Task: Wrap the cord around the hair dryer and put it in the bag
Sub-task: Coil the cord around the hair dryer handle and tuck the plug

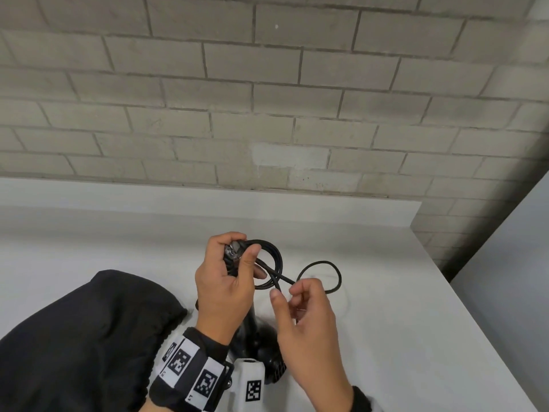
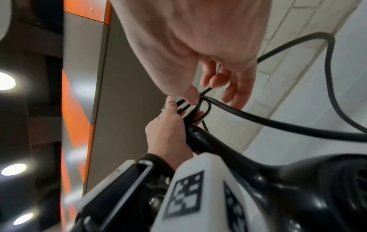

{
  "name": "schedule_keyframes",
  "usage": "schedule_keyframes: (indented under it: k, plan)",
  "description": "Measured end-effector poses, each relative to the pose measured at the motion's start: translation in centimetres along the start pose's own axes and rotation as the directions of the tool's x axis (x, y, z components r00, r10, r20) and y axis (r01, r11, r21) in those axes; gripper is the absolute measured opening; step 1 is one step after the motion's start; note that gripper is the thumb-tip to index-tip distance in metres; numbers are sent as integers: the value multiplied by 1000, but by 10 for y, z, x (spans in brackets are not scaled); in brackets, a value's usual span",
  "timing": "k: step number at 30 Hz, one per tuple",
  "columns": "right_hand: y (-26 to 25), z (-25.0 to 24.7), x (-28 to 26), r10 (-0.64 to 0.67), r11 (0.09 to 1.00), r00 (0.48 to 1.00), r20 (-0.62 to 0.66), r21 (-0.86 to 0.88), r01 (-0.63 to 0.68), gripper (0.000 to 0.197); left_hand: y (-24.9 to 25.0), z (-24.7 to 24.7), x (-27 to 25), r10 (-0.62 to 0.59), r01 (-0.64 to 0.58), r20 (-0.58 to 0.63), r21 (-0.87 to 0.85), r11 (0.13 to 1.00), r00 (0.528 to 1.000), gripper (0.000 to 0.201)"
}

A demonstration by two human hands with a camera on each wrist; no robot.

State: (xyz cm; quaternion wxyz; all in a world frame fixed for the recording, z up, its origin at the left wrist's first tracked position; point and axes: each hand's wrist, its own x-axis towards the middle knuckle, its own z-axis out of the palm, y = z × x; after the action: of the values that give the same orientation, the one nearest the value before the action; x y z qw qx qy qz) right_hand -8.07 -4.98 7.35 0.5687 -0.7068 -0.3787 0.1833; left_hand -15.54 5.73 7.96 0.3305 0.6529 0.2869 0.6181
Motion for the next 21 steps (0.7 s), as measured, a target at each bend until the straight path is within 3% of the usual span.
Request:
schedule_keyframes:
  k: [5,7,12,15,17,21]
  plan:
    - [0,-6,7,124,966,962,245,192,-174,5,-4,-2,-1,6,-6,2,6,1000,1000,18]
    - [0,-15,5,103,951,948,300,250,-182,18,-5,-2,-1,22,-22,-7,15,1000,1000,17]
    - [4,-33,-2,-45,901,982,185,432,-40,17,-10,-5,-1,43,-41,-17,100,994,999,22]
    - [12,-48,-7,-131,843,982,139,537,36,47,-10,-6,-1,50,-46,-30,130,990,998,23]
    - [18,-63,-7,-135,804,987,83,591,60,54,-10,-6,-1,46,-42,-29,129,991,999,23]
    - [33,-95,-5,-50,848,997,-54,525,70,64,-11,-8,0,39,-37,-15,126,991,999,20]
